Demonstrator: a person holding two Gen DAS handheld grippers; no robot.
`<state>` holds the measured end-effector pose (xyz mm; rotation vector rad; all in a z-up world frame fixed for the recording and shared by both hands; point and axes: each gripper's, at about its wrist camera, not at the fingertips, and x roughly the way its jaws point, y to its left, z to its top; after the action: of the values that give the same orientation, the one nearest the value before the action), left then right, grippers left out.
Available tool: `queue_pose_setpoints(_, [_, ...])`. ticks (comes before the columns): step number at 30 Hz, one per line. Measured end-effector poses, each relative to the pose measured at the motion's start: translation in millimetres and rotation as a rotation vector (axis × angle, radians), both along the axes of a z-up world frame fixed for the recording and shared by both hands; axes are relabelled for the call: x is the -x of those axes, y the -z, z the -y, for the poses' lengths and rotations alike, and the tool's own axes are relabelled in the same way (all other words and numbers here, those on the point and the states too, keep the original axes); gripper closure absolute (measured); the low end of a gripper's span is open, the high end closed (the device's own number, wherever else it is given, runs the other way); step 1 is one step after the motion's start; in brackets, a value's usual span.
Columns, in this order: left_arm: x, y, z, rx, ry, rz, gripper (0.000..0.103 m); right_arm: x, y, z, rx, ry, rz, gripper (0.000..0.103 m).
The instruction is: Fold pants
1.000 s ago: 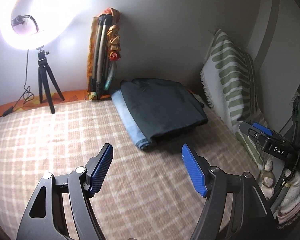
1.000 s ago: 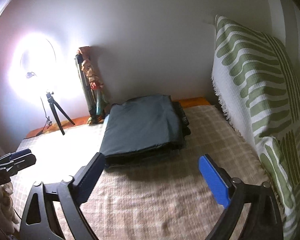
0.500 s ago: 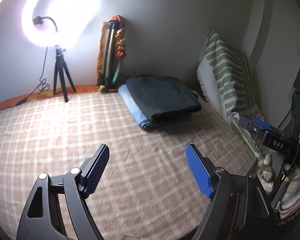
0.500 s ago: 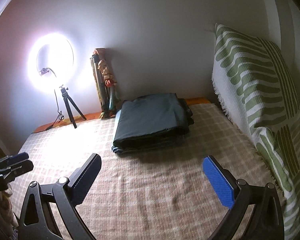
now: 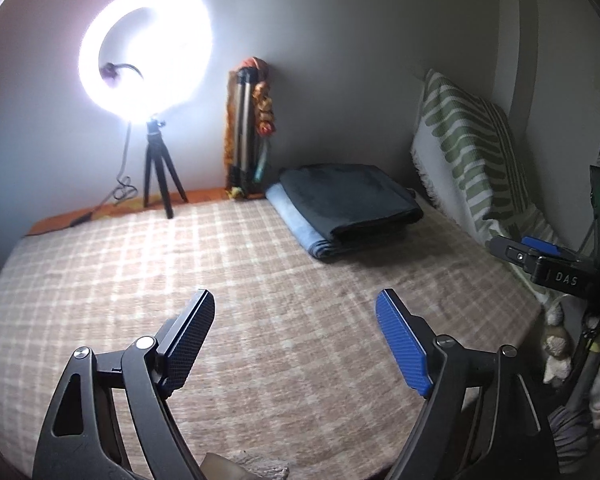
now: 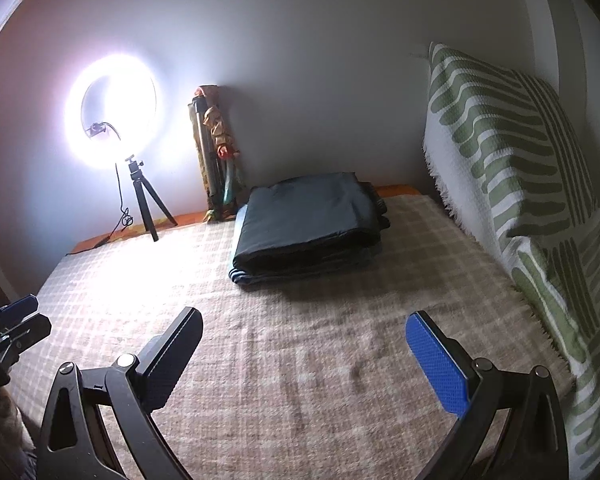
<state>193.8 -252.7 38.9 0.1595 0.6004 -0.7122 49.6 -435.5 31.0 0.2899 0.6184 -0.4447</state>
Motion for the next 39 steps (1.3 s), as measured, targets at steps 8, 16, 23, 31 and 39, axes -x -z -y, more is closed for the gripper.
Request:
queue_pose_setpoints(8, [7.7,1.3,-5.9,-0.009,-0.014,0.033,0.019,-0.7,5.2,-14.1,0.034,-0.021,-0.015,0.000])
queue_pose_setpoints(16, [5.3,3.5,-12.7,0.014,-0.036,0.021,0.007,-7.4,11.8,-28.9,0.052,-0.058,-0.029,0.000])
queue_pose_setpoints(23, [3.5,4.0,-14.8,0.016,-0.061,0.026,0.007,-13.8,14.5,-33.7,0.051,-0.079,-0.028,0.000])
queue_pose_setpoints(31, [5.0,2.1,-15.2,0.017,-0.058,0.052,0.001,-17.5,17.3,-37.7,0.059,-0.094,-0.030,0.000])
queue_pose_setpoints(39, [4.9,4.2,-12.8,0.008,-0.056,0.055,0.001,-17.4,18.1,-34.1,0.041,-0.094,-0.026,0.000])
